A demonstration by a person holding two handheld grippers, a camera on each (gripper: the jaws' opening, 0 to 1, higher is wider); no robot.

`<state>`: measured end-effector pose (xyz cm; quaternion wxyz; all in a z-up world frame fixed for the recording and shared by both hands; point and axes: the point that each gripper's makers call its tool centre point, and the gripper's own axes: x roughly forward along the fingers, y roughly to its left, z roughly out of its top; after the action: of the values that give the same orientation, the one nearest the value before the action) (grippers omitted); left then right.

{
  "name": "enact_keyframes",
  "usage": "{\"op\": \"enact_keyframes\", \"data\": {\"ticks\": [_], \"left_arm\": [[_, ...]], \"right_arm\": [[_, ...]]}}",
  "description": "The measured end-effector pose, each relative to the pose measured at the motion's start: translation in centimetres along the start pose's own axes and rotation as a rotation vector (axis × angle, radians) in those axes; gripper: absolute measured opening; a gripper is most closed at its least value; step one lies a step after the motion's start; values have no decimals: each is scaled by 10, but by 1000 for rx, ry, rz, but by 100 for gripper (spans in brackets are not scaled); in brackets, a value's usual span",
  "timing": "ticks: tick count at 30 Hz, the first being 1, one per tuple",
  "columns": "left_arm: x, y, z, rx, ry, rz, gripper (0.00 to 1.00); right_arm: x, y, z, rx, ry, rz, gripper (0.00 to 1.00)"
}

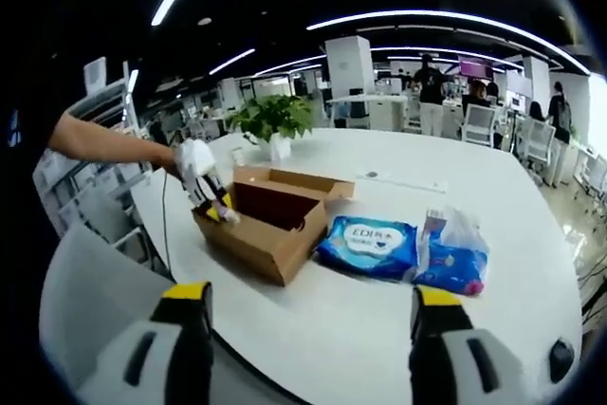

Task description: Operate the shoe box by opening the lid, removing the specified soft item, and placing it in the target area until the item is outside and the box remains undamaged.

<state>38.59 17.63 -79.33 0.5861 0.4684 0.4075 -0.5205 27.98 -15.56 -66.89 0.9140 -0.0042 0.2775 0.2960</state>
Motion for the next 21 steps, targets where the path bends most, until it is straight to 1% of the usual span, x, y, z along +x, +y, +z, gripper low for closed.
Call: {"op": "enact_keyframes", "data": {"ticks": [9, 15, 18, 21], "left_arm": [[-23, -3, 22, 33, -41, 40, 19], [-38, -9, 35, 37, -76, 63, 19], [-45, -13, 44, 28, -109, 72, 19], [-51, -19, 54, 36, -132, 79, 19]], "right_arm": [[9, 15, 8, 3, -5, 45, 82], [16, 25, 14, 14, -13, 76, 78], [19, 31, 17, 25, -17, 95, 75], [23, 39, 23, 65, -32, 124, 72]]}}
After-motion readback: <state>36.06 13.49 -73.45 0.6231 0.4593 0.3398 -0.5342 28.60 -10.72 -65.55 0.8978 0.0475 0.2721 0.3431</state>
